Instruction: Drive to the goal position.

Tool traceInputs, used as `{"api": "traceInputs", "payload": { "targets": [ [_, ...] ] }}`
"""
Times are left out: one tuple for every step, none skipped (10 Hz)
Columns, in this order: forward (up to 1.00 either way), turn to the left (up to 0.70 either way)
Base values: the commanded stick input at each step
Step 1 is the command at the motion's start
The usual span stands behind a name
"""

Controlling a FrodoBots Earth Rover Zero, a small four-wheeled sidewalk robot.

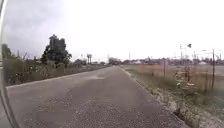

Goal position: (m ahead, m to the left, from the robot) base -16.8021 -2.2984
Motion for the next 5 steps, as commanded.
{"api": "traceInputs", "payload": {
  "targets": [
    [0.08,0.00],
    [0.07,0.00],
    [0.08,0.00],
    [0.08,0.00],
    [0.07,0.00]
  ]
}}
